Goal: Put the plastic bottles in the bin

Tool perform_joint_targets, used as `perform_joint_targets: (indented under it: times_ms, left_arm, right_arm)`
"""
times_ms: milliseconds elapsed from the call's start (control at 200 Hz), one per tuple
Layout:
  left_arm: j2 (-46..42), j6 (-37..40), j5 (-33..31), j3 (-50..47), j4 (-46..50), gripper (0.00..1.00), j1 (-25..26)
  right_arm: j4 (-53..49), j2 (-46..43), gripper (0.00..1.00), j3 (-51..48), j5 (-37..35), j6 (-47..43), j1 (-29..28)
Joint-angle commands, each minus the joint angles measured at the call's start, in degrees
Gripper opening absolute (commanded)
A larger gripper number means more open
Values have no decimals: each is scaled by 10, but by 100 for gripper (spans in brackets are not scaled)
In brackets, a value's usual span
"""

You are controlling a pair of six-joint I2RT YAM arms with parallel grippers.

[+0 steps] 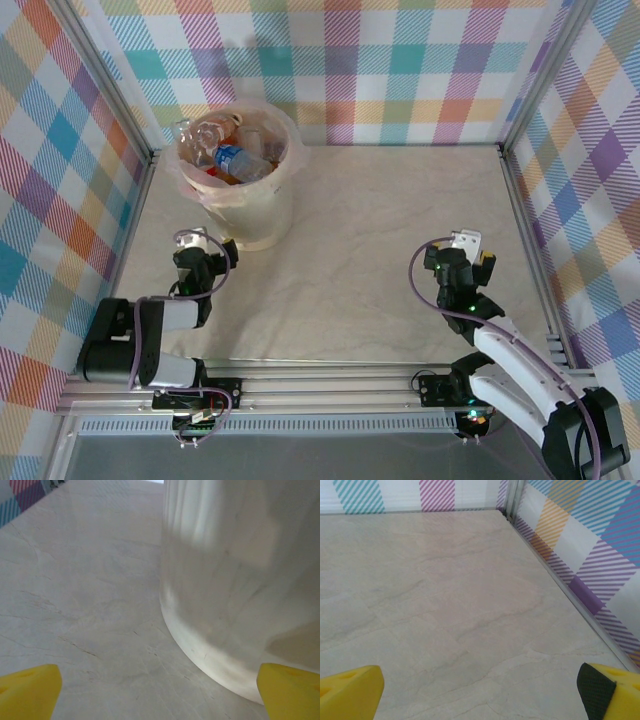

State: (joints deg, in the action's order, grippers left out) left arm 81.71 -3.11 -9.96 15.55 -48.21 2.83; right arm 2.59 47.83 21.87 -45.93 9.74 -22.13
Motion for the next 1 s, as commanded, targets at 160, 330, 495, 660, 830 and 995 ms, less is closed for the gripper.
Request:
perform_joint_targets:
  times_ms: [160, 330, 495, 660, 830, 995]
  left_arm:
    - [76, 27, 66, 74, 2, 100, -10]
    - [80, 33, 80, 80, 8, 100, -9]
    - [79, 35, 78, 81, 11, 100, -9]
    - [79, 36, 75, 81, 11, 100, -7]
    - [79, 37, 71, 82, 11, 100, -5]
    - [80, 39, 67, 82, 12, 100, -3]
  right_arm:
    - [138, -1, 100, -38, 111, -76, 58]
    - [209, 17, 100, -70, 214, -83, 129]
    - [288, 103, 100, -81, 298, -73, 185]
    - [387, 203, 100, -68, 354, -87, 193]
    - [429, 280, 100, -35, 390, -90, 201]
    - [515, 373, 100, -31, 440, -96, 205]
